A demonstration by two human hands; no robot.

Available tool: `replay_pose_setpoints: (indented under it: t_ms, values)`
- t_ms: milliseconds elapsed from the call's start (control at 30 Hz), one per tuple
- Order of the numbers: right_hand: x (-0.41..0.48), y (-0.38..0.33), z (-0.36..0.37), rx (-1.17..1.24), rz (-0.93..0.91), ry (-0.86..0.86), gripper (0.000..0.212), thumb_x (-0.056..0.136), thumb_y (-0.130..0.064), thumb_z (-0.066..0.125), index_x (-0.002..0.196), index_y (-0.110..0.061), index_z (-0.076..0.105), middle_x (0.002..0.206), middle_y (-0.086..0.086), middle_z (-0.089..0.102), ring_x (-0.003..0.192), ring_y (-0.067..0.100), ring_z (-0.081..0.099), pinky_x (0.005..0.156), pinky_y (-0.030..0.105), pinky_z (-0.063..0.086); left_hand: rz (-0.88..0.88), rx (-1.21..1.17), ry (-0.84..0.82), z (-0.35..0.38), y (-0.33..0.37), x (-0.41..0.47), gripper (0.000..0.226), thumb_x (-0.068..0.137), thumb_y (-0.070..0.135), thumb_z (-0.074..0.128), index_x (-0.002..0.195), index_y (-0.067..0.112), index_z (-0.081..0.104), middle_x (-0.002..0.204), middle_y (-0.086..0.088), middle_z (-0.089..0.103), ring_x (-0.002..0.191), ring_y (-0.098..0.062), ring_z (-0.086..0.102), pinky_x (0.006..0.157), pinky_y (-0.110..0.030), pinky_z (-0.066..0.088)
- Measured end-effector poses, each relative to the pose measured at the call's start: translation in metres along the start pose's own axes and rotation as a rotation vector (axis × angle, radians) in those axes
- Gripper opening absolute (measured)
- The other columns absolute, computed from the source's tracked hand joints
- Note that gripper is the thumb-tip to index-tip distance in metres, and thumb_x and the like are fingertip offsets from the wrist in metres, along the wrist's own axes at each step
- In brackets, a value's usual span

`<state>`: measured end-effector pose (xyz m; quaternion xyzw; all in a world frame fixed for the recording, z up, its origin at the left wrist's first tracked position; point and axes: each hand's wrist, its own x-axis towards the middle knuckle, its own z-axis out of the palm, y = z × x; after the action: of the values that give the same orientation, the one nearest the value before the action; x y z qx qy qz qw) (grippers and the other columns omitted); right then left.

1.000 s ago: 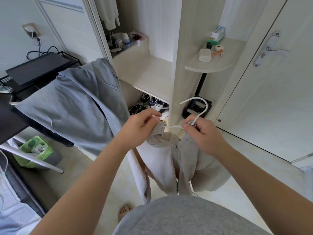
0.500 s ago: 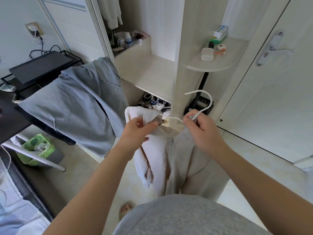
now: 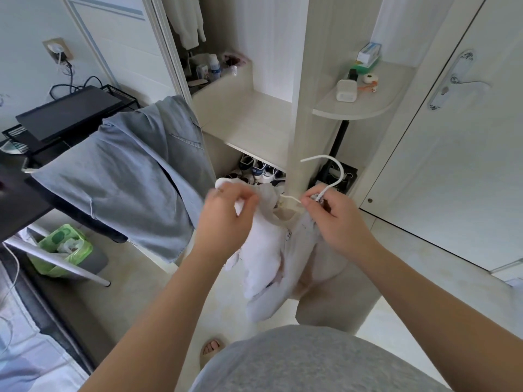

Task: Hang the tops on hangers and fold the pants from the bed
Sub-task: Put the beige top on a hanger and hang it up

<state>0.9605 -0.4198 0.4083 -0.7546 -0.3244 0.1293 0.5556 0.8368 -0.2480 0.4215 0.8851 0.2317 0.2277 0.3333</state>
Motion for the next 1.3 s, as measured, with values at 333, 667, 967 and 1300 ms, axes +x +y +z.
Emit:
replay_pose_setpoints:
  t_ms: [333,667,967,1300]
  values:
    - [0.014,0.000,-0.023,0.015,-0.041,-0.114,0.013,0.094,-0.016,0.068,0.105,-0.022,0.063,0.069,-0.002,0.061,0.059,0.012,0.043,0.058,0.022,0.038,0.217,0.057,-0.129,-0.001,-0.011,0.031,0.009,0.097,0.013,0.063,0.099,0.010,0.070,0.093,0.001,0.071,0.093,-0.026,0.064,0.089,-0.043,0.048]
    - [0.040,0.009,-0.032,-0.156,0.167,-0.211,0.018,0.101,-0.017,0.056,0.089,-0.019,0.070,0.083,0.008,0.066,0.075,0.011,0.055,0.070,0.025,0.041,0.004,0.130,0.101,0.025,-0.042,0.054,0.013,0.098,0.027,0.061,0.107,0.021,0.067,0.120,0.006,0.060,0.116,-0.024,0.041,0.095,-0.032,0.024]
    - [0.118,-0.002,-0.007,-0.209,0.118,-0.230,0.013,0.099,-0.014,0.060,0.089,-0.012,0.068,0.072,0.009,0.057,0.063,0.006,0.046,0.060,0.017,0.036,-0.064,0.101,0.202,-0.008,-0.088,0.130,0.007,0.101,0.022,0.054,0.103,0.016,0.057,0.095,0.009,0.058,0.101,-0.028,0.048,0.097,-0.035,0.027]
    - [0.217,-0.047,0.021,-0.067,0.273,0.012,0.028,0.100,-0.019,0.057,0.075,-0.017,0.068,0.069,-0.006,0.064,0.066,0.006,0.058,0.065,0.021,0.043,0.075,-0.011,0.070,-0.041,-0.109,0.281,0.036,0.099,0.028,0.058,0.133,0.017,0.054,0.138,-0.008,0.053,0.130,-0.028,0.038,0.109,-0.042,0.030]
